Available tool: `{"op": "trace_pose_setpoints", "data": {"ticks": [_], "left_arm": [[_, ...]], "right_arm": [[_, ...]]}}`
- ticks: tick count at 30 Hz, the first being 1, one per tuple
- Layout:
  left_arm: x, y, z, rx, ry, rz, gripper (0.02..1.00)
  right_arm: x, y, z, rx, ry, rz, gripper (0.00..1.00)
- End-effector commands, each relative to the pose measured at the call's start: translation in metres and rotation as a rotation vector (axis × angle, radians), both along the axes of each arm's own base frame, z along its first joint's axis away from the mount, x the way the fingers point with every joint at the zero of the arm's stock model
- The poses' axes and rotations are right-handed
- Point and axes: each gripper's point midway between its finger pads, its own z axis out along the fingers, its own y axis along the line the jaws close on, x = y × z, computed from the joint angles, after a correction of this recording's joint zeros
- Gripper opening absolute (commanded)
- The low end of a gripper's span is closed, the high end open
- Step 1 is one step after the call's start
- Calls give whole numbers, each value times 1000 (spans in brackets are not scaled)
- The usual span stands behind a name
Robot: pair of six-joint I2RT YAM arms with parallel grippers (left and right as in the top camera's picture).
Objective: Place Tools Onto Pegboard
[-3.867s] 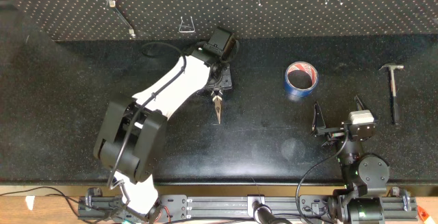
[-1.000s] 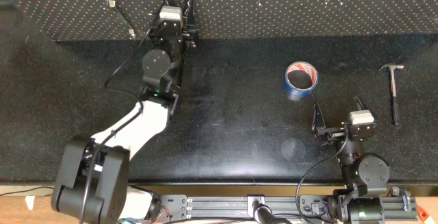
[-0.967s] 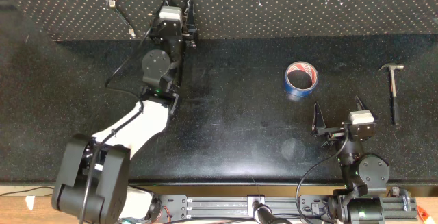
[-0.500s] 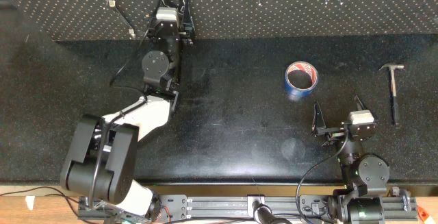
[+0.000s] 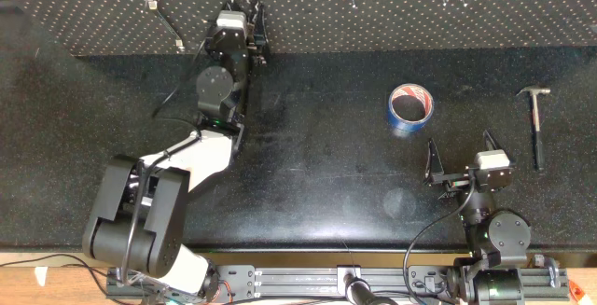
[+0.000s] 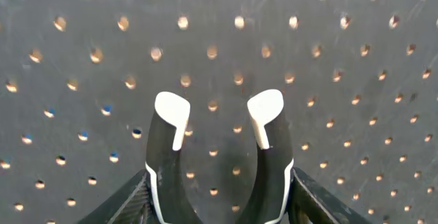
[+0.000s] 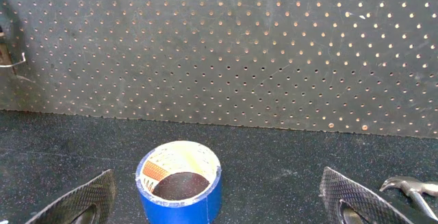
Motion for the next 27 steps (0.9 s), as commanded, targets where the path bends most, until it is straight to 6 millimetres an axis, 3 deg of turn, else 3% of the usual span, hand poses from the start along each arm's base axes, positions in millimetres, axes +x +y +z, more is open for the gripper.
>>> {"op": "trace_pose_setpoints", "data": {"ticks": [1,4,9,12,16,20,23,27], "left_arm": [[1,-1,4,-10,-13,-12,145],[1,-1,4,-10,-13,-12,397],[1,-1,3,-10,-13,-12,590],[1,-1,3,-10,-12,-12,801],[1,-1,3,-10,-11,-11,996],[-1,-1,4,-4,14,-11,996],[-10,4,19,6,53,-7,996],[-37,34,29,-108,155,-1,996]], "right_arm": [[0,0,-2,-14,1,3,976],[0,0,-2,-14,1,3,976],[0,0,-2,-14,1,4,976],[0,0,-2,-14,1,3,976],[0,0,-2,-14,1,3,976],[0,0,-2,-14,1,3,976],[0,0,-2,-14,1,3,976],[0,0,-2,-14,1,3,976]]}}
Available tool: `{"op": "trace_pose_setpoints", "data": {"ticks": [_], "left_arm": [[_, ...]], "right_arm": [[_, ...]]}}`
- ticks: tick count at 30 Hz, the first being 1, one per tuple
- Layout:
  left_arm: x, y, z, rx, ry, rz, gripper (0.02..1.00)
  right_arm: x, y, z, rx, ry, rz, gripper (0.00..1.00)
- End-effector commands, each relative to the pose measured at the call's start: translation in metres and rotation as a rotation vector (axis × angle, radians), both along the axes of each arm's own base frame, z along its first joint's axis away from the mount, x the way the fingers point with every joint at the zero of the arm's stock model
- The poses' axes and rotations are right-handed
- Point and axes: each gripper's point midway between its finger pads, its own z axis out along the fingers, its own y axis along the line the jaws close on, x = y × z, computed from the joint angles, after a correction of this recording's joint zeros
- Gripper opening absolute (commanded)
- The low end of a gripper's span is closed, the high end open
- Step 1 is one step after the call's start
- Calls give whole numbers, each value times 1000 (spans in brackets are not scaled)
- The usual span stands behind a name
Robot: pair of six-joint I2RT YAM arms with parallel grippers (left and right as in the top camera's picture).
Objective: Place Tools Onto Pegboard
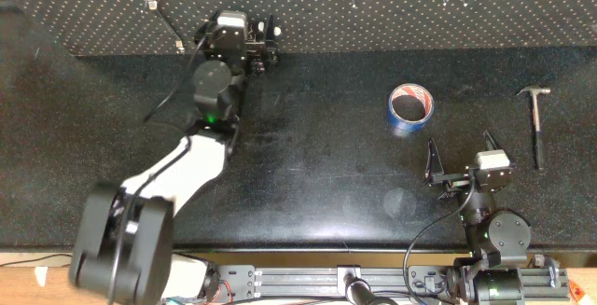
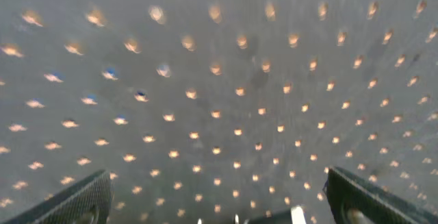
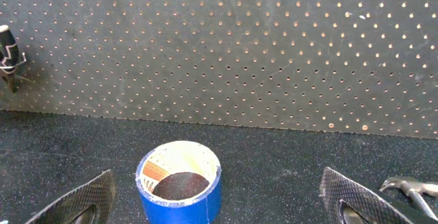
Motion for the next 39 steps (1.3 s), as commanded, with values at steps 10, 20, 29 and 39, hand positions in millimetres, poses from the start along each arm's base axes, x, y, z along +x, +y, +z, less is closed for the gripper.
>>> {"op": "trace_pose_setpoints", "data": {"ticks": [10,20,29,39], "left_arm": [[-161,104,-14,-221,-25,181,996],[-210,125,-49,-210,-4,296,996],[-220,102,-53,3,8,184,996],[-220,109,-54,-96,12,201,996]], "right_arm": [[0,0,-2,-14,1,3,976],[0,0,-2,-14,1,3,976],[0,0,-2,-14,1,3,976],[0,0,-2,-14,1,3,976]]}}
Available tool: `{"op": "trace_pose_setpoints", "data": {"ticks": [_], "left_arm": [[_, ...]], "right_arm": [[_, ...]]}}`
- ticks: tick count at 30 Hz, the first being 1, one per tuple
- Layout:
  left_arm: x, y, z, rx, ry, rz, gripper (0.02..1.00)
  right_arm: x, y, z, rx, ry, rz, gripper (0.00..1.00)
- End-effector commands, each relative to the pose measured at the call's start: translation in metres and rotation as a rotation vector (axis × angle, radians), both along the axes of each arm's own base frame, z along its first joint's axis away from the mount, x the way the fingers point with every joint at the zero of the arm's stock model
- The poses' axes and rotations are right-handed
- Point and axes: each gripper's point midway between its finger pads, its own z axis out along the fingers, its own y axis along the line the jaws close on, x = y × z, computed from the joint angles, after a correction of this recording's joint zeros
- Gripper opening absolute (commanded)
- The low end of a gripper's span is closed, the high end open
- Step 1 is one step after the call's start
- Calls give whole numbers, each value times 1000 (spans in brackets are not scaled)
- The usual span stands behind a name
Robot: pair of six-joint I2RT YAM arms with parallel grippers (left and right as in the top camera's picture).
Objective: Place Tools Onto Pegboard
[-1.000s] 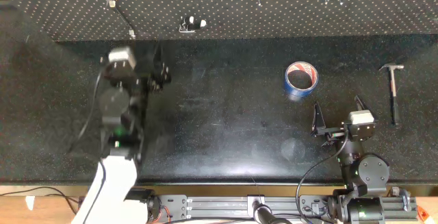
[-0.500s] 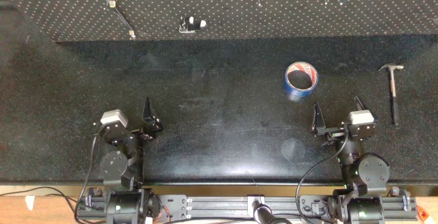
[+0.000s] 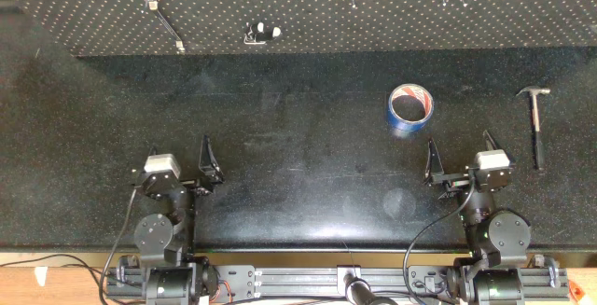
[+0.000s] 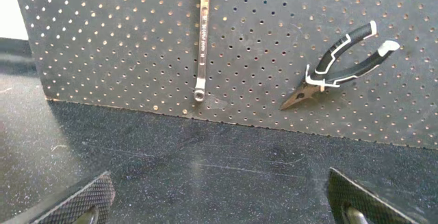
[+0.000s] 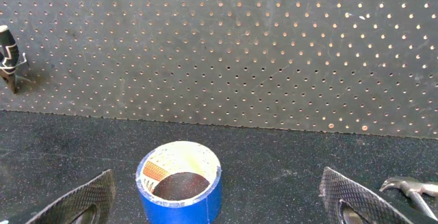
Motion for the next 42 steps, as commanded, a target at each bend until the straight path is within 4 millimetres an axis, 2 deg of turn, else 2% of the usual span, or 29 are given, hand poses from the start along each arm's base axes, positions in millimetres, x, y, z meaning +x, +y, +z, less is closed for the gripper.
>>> {"op": "trace_pose_setpoints", "data": {"ticks": [1,7,21,24,27,29,31,33,37,40,42], "left_arm": [[0,-8,0,-25,-6,-37,996],[0,-22,0,-25,-5,-95,996],[0,-23,0,-25,-5,-98,996],[0,-23,0,-25,-5,-99,996],[0,-23,0,-25,-5,-99,996],[0,-23,0,-25,-5,-99,996],[0,-23,0,-25,-5,-99,996],[0,-23,0,-25,-5,-99,996],[0,-23,0,-25,-5,-99,996],[0,-23,0,-25,-5,-99,996],[0,-23,0,-25,-5,-99,998]], "right_arm": [[0,0,-2,-14,0,3,976],[0,0,-2,-14,0,3,976],[0,0,-2,-13,4,3,976],[0,1,0,108,22,-1,976],[8,5,19,279,119,-4,976],[19,16,37,280,185,44,976],[34,28,39,261,312,65,976],[49,39,28,234,451,82,976],[76,67,-13,174,792,108,976],[89,84,-39,87,927,153,976],[94,93,-49,37,979,180,974]]}}
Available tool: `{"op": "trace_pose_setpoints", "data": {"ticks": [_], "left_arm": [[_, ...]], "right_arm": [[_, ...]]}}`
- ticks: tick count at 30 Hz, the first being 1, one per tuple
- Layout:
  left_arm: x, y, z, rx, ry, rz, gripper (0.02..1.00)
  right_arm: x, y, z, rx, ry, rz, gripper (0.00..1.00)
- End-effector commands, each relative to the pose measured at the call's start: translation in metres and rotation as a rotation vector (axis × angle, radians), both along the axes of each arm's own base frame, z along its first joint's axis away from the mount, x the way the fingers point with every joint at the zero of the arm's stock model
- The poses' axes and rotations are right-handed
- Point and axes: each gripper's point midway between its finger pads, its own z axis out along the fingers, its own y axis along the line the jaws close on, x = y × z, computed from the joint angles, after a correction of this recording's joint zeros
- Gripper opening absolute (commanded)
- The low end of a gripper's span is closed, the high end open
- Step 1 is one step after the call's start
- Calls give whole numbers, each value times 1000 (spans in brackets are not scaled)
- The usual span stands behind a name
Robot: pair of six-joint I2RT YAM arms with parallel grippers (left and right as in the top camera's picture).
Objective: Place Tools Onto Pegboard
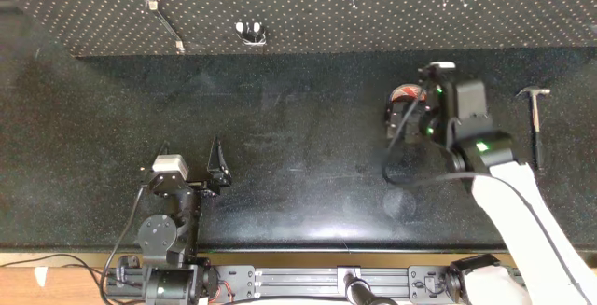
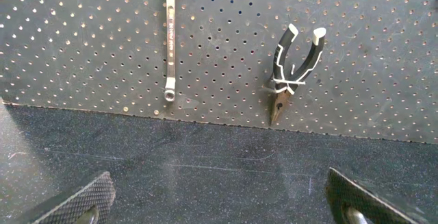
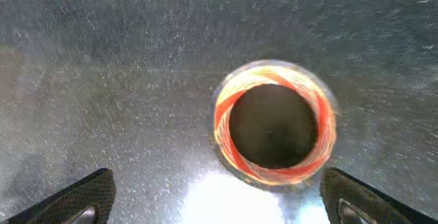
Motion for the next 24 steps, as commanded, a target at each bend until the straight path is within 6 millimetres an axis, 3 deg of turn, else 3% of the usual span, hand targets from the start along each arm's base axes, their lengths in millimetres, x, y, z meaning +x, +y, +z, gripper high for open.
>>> {"op": "trace_pose_setpoints", "data": {"ticks": [1,7,13,14,15,16,20,24], "left_arm": [[0,-2,-1,-6,2,-9,996],[0,-2,-1,-6,2,-9,996],[0,-2,-1,-6,2,-9,996],[0,-2,-1,-6,2,-8,996],[0,-2,-1,-6,2,-9,996],[0,-2,-1,-5,2,-9,996],[0,-2,-1,-5,2,-9,996],[0,-2,-1,-6,2,-9,996]], "right_arm": [[19,22,-16,-68,86,127,976],[23,15,-46,-167,240,147,976],[25,25,-69,-224,281,236,987],[24,25,-73,-251,288,237,945],[23,25,-76,-262,293,238,787],[22,24,-81,-273,306,239,511],[20,23,-91,-280,334,241,117],[23,22,-81,-287,304,232,75]]}}
